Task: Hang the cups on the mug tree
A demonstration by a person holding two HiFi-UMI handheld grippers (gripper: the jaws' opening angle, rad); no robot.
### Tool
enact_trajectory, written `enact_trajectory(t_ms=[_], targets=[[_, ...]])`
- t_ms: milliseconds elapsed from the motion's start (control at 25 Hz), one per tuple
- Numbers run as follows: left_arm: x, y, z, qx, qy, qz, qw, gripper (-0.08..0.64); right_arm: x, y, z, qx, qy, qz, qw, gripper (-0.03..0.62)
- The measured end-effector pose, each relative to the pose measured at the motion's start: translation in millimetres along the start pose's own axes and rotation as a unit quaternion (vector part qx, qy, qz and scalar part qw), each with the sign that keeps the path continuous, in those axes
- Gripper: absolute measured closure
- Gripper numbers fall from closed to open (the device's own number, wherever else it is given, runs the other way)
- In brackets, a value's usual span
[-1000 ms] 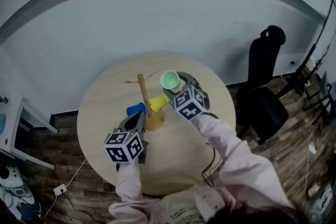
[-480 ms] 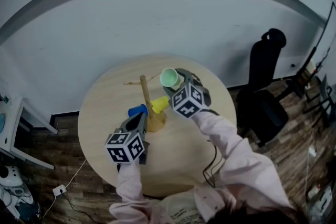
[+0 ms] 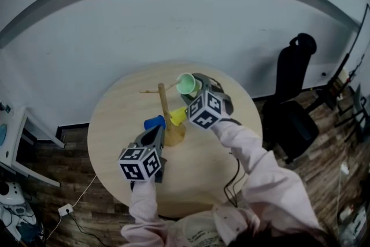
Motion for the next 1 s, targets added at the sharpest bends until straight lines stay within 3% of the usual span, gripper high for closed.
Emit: enact_trajectory(t_ms=[520, 1000], targets=[[0, -2, 8, 0.004, -0.008, 0.010, 0.9999, 0.545, -1, -4, -14, -0.087, -0.014, 0.024, 0.996, 0.285], [-3, 4, 11, 0.007, -0.008, 0.022, 0.9997, 0.545, -7, -11, -25, -0.192, -0.033, 0.041, 0.980, 0.285]])
Point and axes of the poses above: the fingertips, and each gripper's own axes: x forward along the fingers, y to its right, z out of its underside, the point moved 5 cm from there along -x, backward along the fingers, and after that the axes turned 11 degrees about -x, right-handed, at the moved point
